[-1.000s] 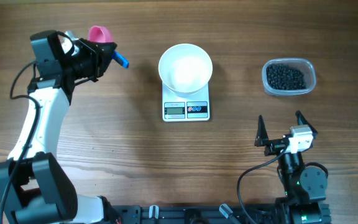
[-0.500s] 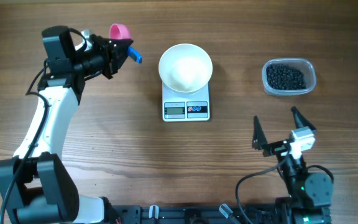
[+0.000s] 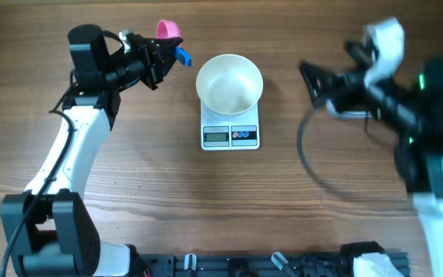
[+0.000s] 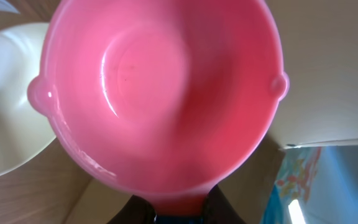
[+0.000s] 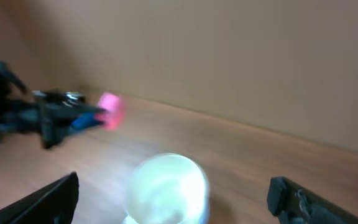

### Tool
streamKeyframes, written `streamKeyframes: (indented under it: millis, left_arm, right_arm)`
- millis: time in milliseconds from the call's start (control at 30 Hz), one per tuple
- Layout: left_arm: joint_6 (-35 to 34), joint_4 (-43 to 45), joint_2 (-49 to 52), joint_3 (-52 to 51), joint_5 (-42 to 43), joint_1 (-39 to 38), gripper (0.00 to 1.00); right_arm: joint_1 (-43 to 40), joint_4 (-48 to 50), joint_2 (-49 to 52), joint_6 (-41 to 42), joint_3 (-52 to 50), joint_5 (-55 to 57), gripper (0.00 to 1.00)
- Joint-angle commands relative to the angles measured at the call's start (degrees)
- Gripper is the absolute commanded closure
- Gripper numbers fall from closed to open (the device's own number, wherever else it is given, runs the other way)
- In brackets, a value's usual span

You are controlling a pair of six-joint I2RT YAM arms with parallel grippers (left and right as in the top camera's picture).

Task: Scoop item into bowl and weigh 150g on scale
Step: 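Move right gripper toward the scoop held by the left gripper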

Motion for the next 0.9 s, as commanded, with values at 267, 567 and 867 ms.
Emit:
streamKeyframes:
  millis: [267, 567, 867]
  left_arm:
    - [4.57, -0.50, -0.85, -0.13, 3.17, -0.15, 0.96]
    - [5.35, -0.96, -0.83, -0.15, 3.13, -1.64, 0.96]
    - [5.33, -2.60, -0.83, -0.15, 2.71, -3.15, 0.94]
  right_arm:
    - [3.41, -3.10, 22.62, 14.60, 4.33, -24.55, 0.16]
    - [14.12, 2.71, 23.39, 24.20, 4.33, -6.19, 0.00]
    - [15.43, 3.58, 23.43, 31.06, 4.28, -3.67, 0.51]
